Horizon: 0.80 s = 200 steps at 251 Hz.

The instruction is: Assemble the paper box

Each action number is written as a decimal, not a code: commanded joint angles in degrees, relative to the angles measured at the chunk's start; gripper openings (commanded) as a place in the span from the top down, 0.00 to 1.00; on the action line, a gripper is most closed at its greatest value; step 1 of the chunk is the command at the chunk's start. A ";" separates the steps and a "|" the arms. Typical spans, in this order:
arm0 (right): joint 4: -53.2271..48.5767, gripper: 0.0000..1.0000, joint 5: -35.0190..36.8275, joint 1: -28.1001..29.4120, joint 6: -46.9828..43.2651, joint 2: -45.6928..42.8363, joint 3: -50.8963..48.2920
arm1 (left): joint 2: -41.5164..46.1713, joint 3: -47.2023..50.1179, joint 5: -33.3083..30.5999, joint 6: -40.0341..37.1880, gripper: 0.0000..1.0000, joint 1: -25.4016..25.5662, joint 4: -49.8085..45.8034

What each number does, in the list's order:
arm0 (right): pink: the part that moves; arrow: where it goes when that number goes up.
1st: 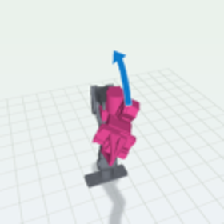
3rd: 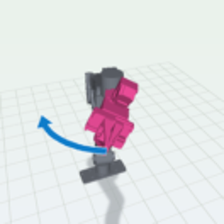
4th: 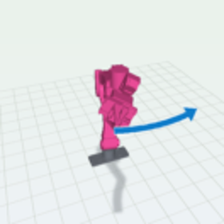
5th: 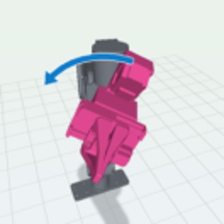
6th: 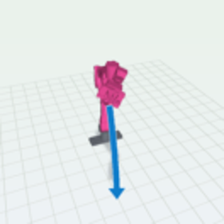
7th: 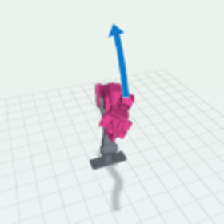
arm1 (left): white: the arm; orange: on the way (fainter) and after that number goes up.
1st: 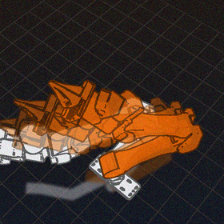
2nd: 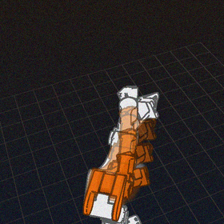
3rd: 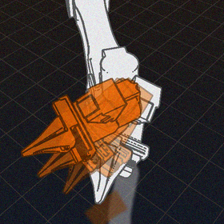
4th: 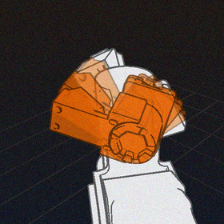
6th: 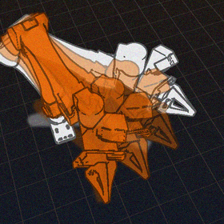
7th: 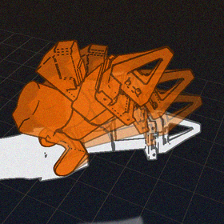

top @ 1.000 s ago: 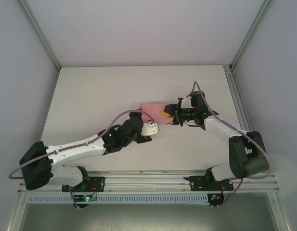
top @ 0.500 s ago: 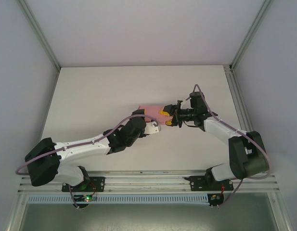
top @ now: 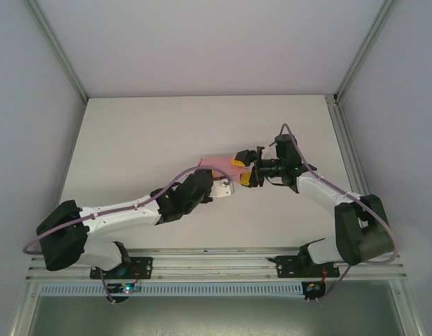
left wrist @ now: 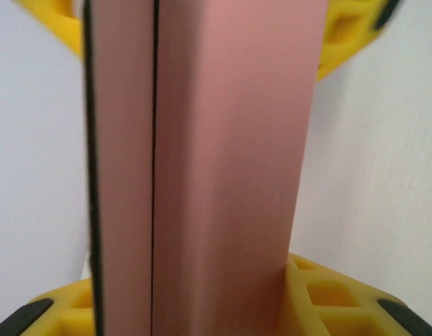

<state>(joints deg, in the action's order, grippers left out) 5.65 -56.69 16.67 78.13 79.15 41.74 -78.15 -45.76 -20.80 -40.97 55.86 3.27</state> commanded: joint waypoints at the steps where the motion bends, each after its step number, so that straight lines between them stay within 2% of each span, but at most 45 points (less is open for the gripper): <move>1: -3.48 0.02 2.05 -0.59 -5.65 -4.00 0.57 | 2.19 -1.28 2.08 3.36 0.66 -0.28 -2.80; 31: -13.54 0.02 11.49 -3.96 -18.30 -9.45 3.57 | 4.44 -2.87 6.13 6.53 0.66 -0.81 -11.04; 51: -23.98 0.02 22.22 -5.57 -30.82 -13.41 8.71 | 5.28 -4.48 9.33 9.56 0.66 -1.95 -18.29; 65: -29.52 0.02 32.33 -5.34 -40.54 -16.26 12.42 | 5.55 -5.66 12.02 11.74 0.65 -2.93 -23.54; 74: -30.45 0.02 37.49 -4.60 -47.52 -18.14 13.89 | 5.56 -6.53 14.38 12.98 0.61 -3.52 -27.55; 87: -29.23 0.02 43.09 -3.22 -54.15 -21.19 13.32 | 5.08 -7.69 17.03 13.83 0.61 -4.05 -32.07; 100: -22.56 0.02 40.01 -3.38 -55.57 -24.50 9.59 | 4.12 -8.32 17.11 15.08 0.60 -4.30 -34.90; 122: -5.49 0.02 31.67 -4.12 -51.74 -28.84 0.95 | 1.48 -9.56 18.19 15.73 0.60 -4.82 -38.72; 131: -1.82 0.02 28.92 -3.57 -52.19 -29.16 -0.60 | 0.14 -10.17 18.24 16.08 0.60 -5.07 -39.42; 149: -5.02 0.02 27.86 -0.53 -56.95 -27.63 0.23 | -2.80 -11.96 18.47 17.24 0.61 -5.82 -41.41; 163: -8.21 0.09 27.98 2.98 -62.13 -25.97 1.04 | -4.83 -13.01 20.71 17.08 0.61 -6.71 -43.17; 178: -11.79 0.17 32.07 6.44 -64.98 -24.01 1.59 | -6.62 -13.48 21.99 16.81 0.62 -7.56 -44.04; 200: -16.16 0.22 32.56 8.76 -68.96 -21.12 1.44 | -8.10 -13.98 23.70 16.54 0.62 -8.91 -43.73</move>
<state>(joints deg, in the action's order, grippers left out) -5.58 -25.74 22.41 18.98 55.61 43.38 -84.27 -58.59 -1.45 -25.82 49.04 -35.29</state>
